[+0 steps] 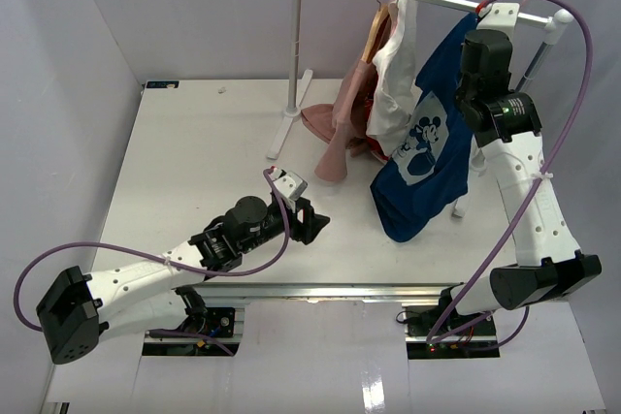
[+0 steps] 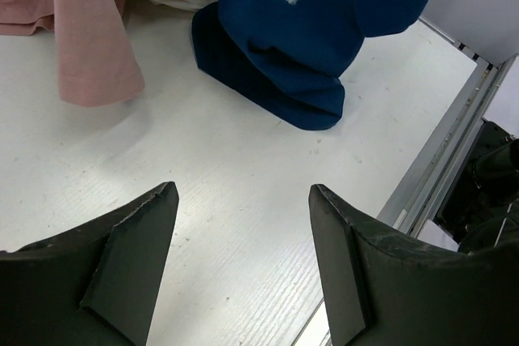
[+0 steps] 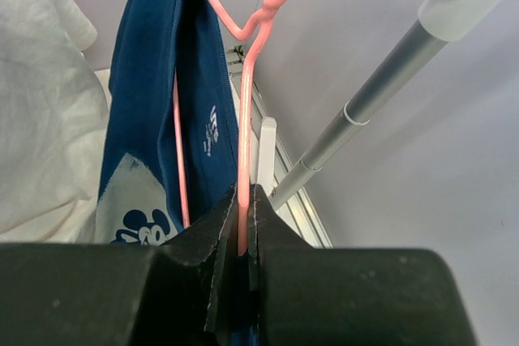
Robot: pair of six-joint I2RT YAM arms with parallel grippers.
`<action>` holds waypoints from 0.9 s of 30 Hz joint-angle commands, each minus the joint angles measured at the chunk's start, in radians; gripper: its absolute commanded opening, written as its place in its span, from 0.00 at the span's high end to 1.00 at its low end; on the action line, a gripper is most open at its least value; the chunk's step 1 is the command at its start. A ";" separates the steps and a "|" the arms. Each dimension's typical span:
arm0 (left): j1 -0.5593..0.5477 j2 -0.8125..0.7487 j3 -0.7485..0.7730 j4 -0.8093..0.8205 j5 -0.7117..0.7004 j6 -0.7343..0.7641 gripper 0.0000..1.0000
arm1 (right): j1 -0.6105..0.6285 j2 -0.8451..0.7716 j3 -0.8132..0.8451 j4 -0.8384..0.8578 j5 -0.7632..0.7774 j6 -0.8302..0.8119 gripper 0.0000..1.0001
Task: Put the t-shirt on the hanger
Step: Place the hanger at the clothesline.
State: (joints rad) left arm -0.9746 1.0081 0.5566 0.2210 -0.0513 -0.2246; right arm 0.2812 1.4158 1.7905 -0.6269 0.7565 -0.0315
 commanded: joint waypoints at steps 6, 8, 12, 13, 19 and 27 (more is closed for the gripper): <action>-0.007 -0.059 -0.023 0.049 0.000 0.002 0.24 | -0.007 0.033 0.074 0.194 0.071 -0.023 0.92; -0.009 -0.057 -0.020 0.047 0.005 0.004 0.24 | -0.006 0.040 0.075 0.227 0.070 -0.027 0.92; -0.009 -0.056 -0.020 0.044 0.005 0.007 0.24 | -0.007 0.059 0.069 0.263 0.054 -0.028 0.92; -0.009 -0.058 -0.020 0.043 0.006 0.007 0.24 | -0.004 0.065 0.066 0.277 0.056 -0.035 0.92; -0.009 -0.059 -0.022 0.048 0.015 0.005 0.24 | 0.007 0.049 0.002 0.379 0.055 -0.091 0.92; -0.009 -0.040 -0.016 0.047 0.024 0.010 0.23 | 0.007 0.039 -0.075 0.510 0.057 -0.173 0.92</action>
State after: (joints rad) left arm -0.9787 0.9745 0.5430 0.2484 -0.0428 -0.2221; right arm 0.2880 1.4895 1.7329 -0.3251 0.7853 -0.1579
